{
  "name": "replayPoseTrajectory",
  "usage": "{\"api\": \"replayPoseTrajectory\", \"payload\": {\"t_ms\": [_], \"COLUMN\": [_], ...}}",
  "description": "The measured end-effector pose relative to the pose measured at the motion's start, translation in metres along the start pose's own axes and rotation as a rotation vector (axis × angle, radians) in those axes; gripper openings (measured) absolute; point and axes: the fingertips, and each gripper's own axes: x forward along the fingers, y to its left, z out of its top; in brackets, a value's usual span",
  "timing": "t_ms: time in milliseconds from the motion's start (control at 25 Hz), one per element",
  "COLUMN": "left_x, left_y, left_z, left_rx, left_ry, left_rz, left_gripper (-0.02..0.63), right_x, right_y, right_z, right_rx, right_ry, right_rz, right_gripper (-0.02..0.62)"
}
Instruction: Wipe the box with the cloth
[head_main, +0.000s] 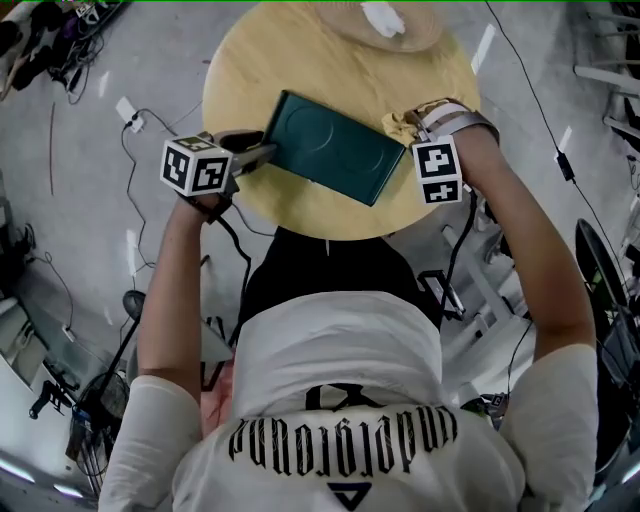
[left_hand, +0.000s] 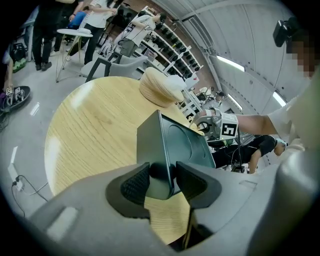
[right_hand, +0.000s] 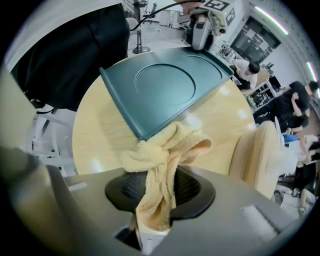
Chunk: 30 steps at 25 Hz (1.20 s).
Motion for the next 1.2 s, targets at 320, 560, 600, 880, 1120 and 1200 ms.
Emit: {"api": "replayPoseTrajectory", "payload": {"t_ms": [320, 560, 600, 880, 1120, 1200], "left_x": [0.005, 0.005, 0.004, 0.004, 0.003, 0.003], "left_y": [0.005, 0.004, 0.003, -0.001, -0.001, -0.001], "left_z": [-0.001, 0.001, 0.001, 0.002, 0.001, 0.000], "left_rx": [-0.001, -0.005, -0.006, 0.004, 0.025, 0.029], "left_ry": [0.005, -0.009, -0.010, 0.000, 0.026, 0.036], "left_rz": [0.026, 0.042, 0.044, 0.059, 0.046, 0.033], "left_gripper": [0.178, 0.178, 0.178, 0.176, 0.178, 0.178], "right_x": [0.008, 0.002, 0.000, -0.011, -0.018, -0.020], "right_y": [0.055, 0.078, 0.082, 0.114, 0.124, 0.124], "right_z": [0.006, 0.044, 0.052, 0.105, 0.133, 0.140], "right_rx": [0.297, 0.534, 0.559, 0.739, 0.914, 0.995], "right_ry": [-0.072, -0.173, -0.193, -0.320, -0.376, -0.381], "right_rz": [0.040, 0.082, 0.094, 0.204, 0.271, 0.287], "right_gripper": [0.124, 0.124, 0.124, 0.124, 0.124, 0.124]}}
